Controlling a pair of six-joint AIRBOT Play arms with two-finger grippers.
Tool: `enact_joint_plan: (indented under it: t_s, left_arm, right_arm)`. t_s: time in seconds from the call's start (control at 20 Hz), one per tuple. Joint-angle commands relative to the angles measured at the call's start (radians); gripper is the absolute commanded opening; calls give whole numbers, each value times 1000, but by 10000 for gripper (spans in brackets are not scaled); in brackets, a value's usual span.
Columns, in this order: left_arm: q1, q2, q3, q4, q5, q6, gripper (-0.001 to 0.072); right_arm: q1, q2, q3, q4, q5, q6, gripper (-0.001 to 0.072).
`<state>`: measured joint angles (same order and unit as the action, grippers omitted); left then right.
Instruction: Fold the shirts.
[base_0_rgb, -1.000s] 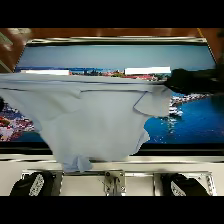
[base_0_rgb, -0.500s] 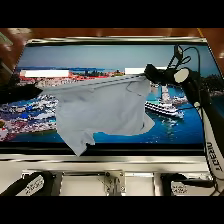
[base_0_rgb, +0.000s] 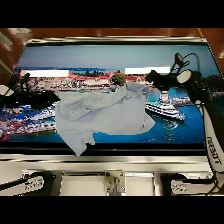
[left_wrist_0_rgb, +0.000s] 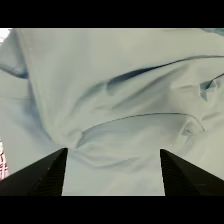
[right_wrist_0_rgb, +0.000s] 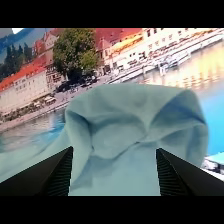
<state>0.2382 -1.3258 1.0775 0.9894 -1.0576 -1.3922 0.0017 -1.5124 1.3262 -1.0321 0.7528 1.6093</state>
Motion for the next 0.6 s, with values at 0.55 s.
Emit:
enact_joint_plan:
  t_s: [0.55]
  left_arm:
    - [292, 61, -499, -134, -66, 177, 675]
  right_arm:
    - [-272, 155, -319, 73, 484, -114, 630]
